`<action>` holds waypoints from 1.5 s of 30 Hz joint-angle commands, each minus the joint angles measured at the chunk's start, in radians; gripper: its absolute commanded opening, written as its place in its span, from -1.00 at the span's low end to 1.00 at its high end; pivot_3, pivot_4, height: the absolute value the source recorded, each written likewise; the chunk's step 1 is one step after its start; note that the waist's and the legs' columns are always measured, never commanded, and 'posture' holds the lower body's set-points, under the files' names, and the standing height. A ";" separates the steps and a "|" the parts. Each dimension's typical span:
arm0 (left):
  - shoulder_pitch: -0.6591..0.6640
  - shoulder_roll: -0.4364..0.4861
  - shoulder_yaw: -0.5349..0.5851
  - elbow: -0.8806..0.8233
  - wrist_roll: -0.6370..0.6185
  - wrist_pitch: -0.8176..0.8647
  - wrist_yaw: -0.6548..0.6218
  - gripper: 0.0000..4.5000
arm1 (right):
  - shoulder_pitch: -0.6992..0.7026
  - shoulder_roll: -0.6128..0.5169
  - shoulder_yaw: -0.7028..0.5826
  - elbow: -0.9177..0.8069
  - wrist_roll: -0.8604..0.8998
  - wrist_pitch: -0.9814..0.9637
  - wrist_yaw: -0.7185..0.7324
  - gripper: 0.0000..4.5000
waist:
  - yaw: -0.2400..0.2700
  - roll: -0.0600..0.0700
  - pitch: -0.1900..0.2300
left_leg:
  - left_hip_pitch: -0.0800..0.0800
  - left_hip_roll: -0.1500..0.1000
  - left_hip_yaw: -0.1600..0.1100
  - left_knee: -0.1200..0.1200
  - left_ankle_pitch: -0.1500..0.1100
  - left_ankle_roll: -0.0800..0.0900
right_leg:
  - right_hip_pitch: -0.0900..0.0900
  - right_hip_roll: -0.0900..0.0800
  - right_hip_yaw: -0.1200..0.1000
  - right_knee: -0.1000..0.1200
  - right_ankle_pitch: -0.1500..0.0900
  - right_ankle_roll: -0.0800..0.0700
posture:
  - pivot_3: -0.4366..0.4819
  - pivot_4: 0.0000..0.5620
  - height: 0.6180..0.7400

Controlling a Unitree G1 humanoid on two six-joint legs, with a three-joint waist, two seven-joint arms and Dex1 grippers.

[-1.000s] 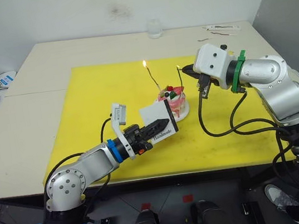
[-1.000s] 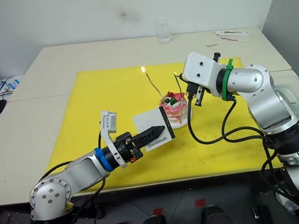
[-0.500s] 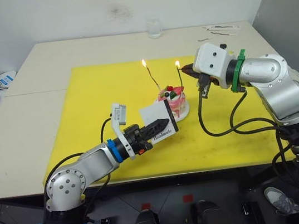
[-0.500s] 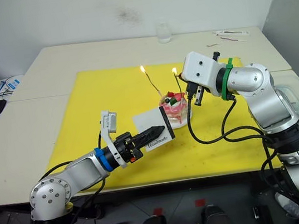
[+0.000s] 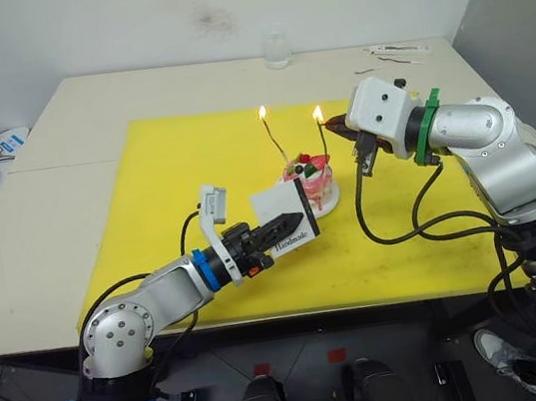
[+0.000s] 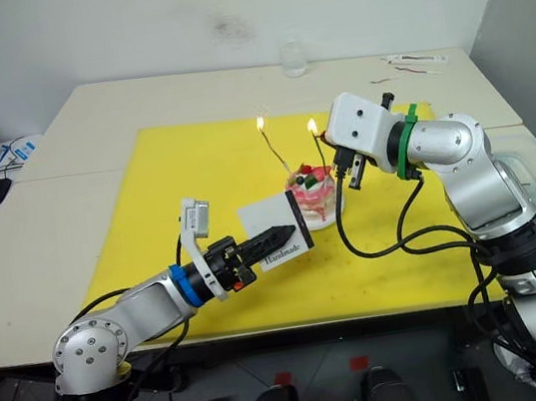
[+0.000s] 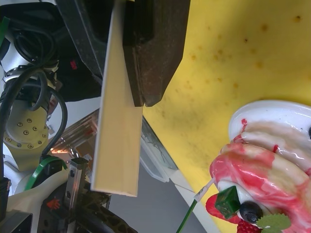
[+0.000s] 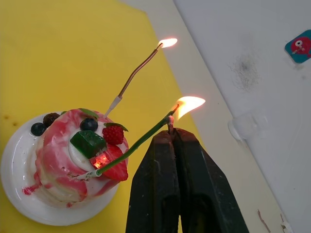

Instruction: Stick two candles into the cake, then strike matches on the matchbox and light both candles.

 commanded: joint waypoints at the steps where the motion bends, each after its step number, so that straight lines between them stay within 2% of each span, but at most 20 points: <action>1: -0.002 -0.007 0.009 -0.027 -0.027 -0.004 0.001 -1.00 | -0.028 -0.004 -0.022 -0.025 -0.001 -0.012 -0.004 -0.99 | 0.000 0.000 0.000 | 0.000 0.000 0.000 0.000 0.000 0.000 | 0.000 0.000 0.000 0.000 0.000 0.000 | -0.05 -0.47 1.00; 38: -0.003 -0.006 0.007 -0.026 -0.032 -0.001 0.002 -1.00 | -0.027 -0.005 -0.023 -0.032 -0.002 -0.001 -0.003 -0.99 | 0.000 0.000 0.000 | 0.000 0.000 0.000 0.000 0.000 0.000 | 0.000 0.000 0.000 0.000 0.000 0.000 | -0.05 -0.47 1.00; 45: -0.001 -0.002 0.002 -0.031 -0.030 0.002 -0.003 -1.00 | 0.047 -0.065 -0.082 -0.118 0.012 0.074 -0.002 -0.99 | 0.002 0.000 0.000 | 0.000 0.000 0.000 0.000 0.000 0.000 | 0.000 0.000 0.000 0.000 0.000 0.000 | -0.05 -0.47 1.00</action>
